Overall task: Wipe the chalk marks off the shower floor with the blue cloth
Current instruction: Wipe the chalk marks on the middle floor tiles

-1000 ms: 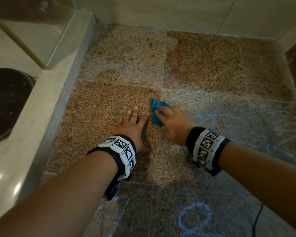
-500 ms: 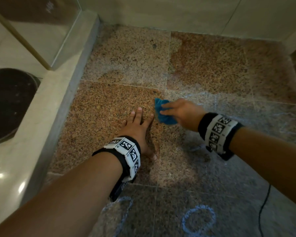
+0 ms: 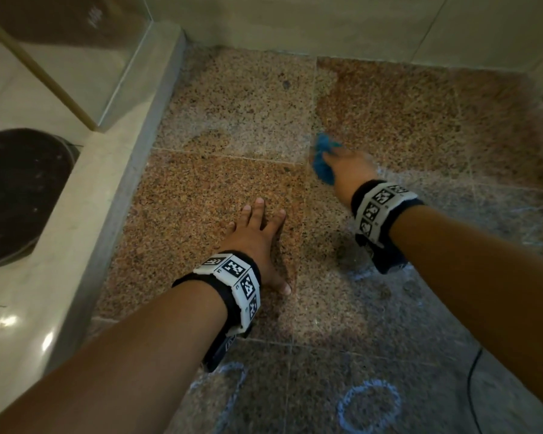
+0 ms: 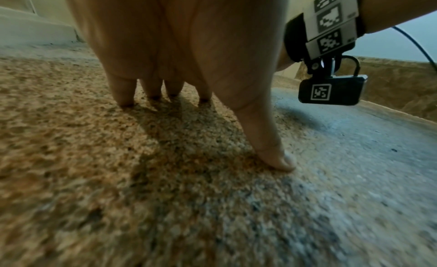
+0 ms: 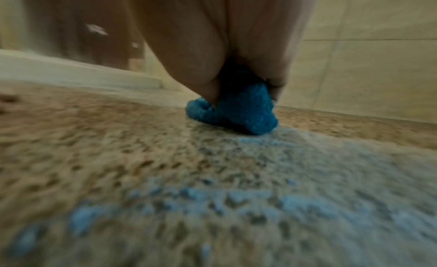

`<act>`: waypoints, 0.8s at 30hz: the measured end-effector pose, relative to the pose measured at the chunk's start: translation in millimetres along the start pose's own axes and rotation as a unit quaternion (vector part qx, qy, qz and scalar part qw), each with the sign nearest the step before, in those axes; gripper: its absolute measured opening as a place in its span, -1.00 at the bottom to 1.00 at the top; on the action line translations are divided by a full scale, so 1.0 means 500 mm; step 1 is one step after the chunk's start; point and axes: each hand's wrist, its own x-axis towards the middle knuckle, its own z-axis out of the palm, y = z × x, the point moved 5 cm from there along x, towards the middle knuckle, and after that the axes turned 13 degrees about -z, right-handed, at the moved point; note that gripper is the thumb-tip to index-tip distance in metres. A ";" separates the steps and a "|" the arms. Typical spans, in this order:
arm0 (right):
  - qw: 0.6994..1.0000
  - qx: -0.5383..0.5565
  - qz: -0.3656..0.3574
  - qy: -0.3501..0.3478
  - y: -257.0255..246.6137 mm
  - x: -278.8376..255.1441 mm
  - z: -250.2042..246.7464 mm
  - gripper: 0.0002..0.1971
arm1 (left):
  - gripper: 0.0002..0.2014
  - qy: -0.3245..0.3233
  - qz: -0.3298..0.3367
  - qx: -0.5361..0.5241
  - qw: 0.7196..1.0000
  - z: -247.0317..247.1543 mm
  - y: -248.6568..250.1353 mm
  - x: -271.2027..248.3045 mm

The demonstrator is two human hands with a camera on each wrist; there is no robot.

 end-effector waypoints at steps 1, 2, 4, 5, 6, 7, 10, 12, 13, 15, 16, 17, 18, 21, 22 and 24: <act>0.999 -0.005 0.050 -0.010 0.026 0.003 -0.001 -0.48 | 0.36 0.000 0.001 -0.002 1.000 0.000 0.000 0.001; 0.996 0.006 0.080 -0.025 0.035 0.003 -0.006 -0.48 | 0.36 0.000 0.002 -0.004 1.000 0.000 0.000 0.001; 0.995 0.005 0.081 -0.064 0.007 -0.002 0.006 -0.46 | 0.35 -0.001 0.002 -0.005 1.000 0.000 0.000 0.002; 0.996 0.005 0.054 -0.070 -0.021 -0.009 0.012 -0.44 | 0.35 -0.002 0.002 -0.005 1.000 0.001 0.000 0.002; 0.997 -0.007 0.014 -0.072 -0.049 -0.022 0.014 -0.42 | 0.36 -0.003 0.003 -0.006 1.000 0.001 0.001 0.002; 0.997 -0.010 -0.028 -0.069 -0.067 -0.033 0.020 -0.41 | 0.36 -0.003 0.003 -0.007 1.000 0.001 0.001 0.003; 0.991 -0.012 -0.093 -0.091 -0.062 -0.048 0.021 -0.44 | 0.36 0.000 0.002 -0.008 1.000 0.002 0.002 0.005; 0.993 0.070 -0.088 -0.046 -0.041 -0.044 -0.008 -0.50 | 0.36 0.003 0.002 -0.007 1.000 0.002 0.002 0.005; 0.992 0.102 -0.076 0.004 -0.023 -0.040 -0.027 -0.52 | 0.36 0.003 0.003 -0.007 1.000 0.003 0.002 0.005; 0.989 0.116 -0.018 0.087 0.024 -0.035 -0.072 -0.52 | 0.36 0.001 0.001 -0.008 1.000 0.005 0.000 0.005; 0.988 0.111 0.020 0.106 0.049 -0.034 -0.086 -0.51 | 0.36 0.000 0.001 -0.007 1.000 0.005 0.000 0.005; 0.988 0.102 0.054 0.101 0.075 -0.026 -0.089 -0.48 | 0.36 -0.001 0.001 -0.007 1.000 0.004 0.001 0.005; 0.990 0.094 0.078 0.073 0.093 -0.020 -0.089 -0.44 | 0.36 -0.002 0.002 -0.007 1.000 0.003 0.001 0.004; 0.994 0.043 0.091 -0.045 0.115 0.006 -0.056 -0.37 | 0.36 -0.003 0.003 -0.010 1.000 0.001 0.003 0.004; 0.993 0.032 0.089 -0.065 0.114 0.010 -0.046 -0.38 | 0.36 -0.003 0.003 -0.010 1.000 0.001 0.003 0.004; 0.994 0.049 0.080 -0.058 0.110 0.013 -0.034 -0.38 | 0.36 -0.002 0.003 -0.011 1.000 0.002 0.001 0.004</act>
